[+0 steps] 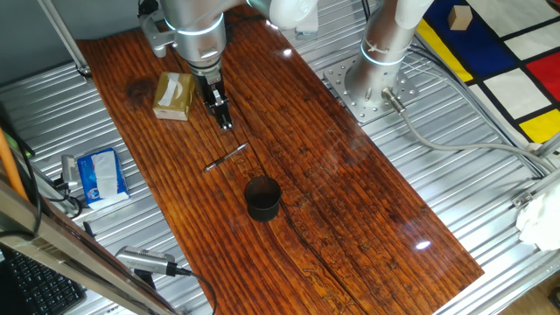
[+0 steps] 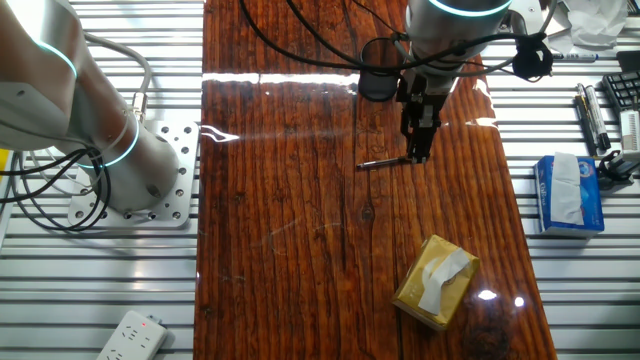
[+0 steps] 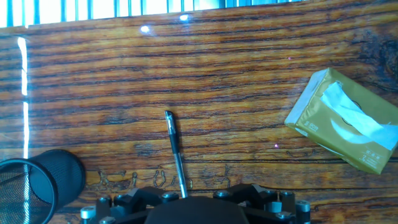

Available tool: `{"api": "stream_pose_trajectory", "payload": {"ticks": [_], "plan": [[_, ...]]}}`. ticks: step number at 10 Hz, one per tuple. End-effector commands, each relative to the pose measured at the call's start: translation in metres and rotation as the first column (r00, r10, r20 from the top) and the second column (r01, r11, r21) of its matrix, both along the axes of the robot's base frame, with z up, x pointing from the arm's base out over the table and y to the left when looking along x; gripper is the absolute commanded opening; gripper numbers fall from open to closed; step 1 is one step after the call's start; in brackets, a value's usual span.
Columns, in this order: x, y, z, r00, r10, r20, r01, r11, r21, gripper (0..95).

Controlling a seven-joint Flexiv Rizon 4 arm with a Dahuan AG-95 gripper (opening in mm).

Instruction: Put the pen into the pen holder

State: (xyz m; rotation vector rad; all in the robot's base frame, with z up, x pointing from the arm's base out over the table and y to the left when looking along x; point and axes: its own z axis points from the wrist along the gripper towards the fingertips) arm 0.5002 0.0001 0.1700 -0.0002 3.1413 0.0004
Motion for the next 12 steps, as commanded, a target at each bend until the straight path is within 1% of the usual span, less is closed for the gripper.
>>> {"api": "stream_pose_trajectory", "payload": {"ticks": [1, 12], "plan": [[-0.0002, 0.0, 0.0004, 0.966, 0.259, 0.004, -0.259, 0.965, 0.046, 0.0], [-0.0003, 0.0002, 0.0013, 0.965, 0.261, 0.0, -0.26, 0.965, 0.043, 0.0]]}}
